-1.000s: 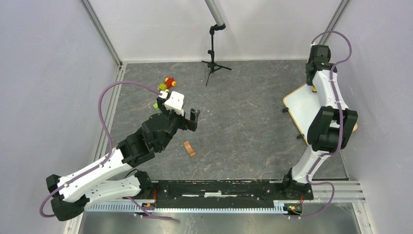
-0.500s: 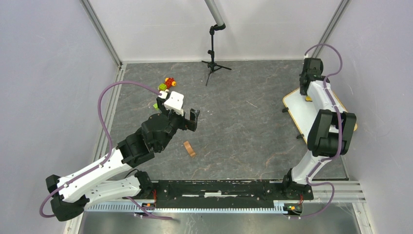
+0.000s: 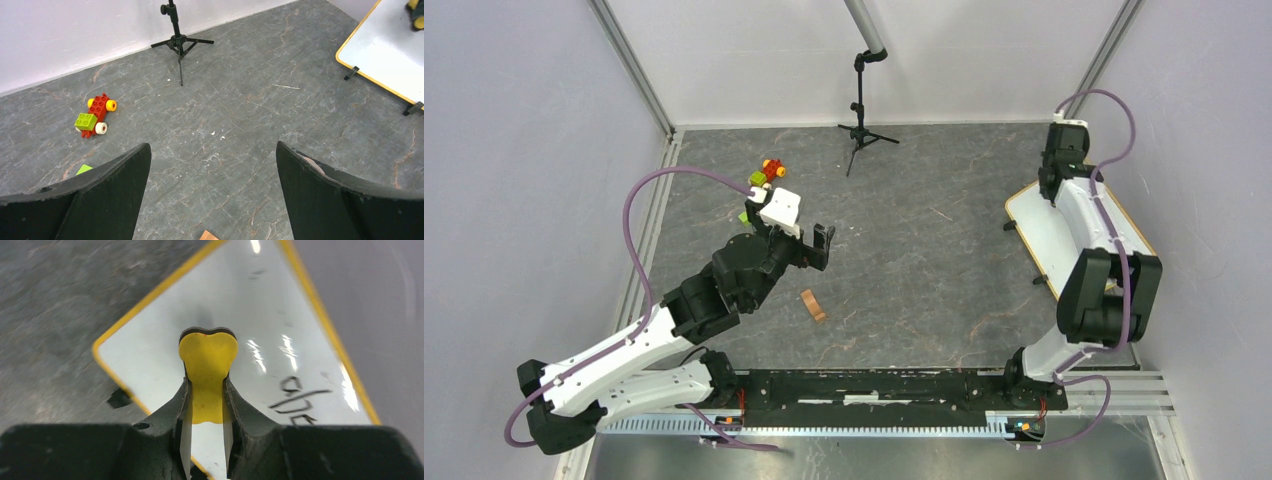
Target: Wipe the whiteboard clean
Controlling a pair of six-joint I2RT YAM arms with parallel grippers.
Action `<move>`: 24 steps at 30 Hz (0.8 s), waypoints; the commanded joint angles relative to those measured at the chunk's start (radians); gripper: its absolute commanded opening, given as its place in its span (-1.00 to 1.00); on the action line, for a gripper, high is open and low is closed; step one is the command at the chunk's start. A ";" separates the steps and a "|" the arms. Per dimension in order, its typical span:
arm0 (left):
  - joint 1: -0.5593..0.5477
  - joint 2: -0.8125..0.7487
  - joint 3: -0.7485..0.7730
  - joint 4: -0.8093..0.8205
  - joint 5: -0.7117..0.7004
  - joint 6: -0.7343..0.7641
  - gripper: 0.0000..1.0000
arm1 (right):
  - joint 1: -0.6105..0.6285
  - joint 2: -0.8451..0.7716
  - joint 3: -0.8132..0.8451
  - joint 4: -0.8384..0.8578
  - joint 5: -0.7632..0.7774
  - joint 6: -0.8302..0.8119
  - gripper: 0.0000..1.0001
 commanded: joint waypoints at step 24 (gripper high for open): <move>-0.006 0.007 0.012 0.034 0.000 0.027 0.99 | 0.129 -0.065 -0.327 0.281 0.132 0.061 -0.63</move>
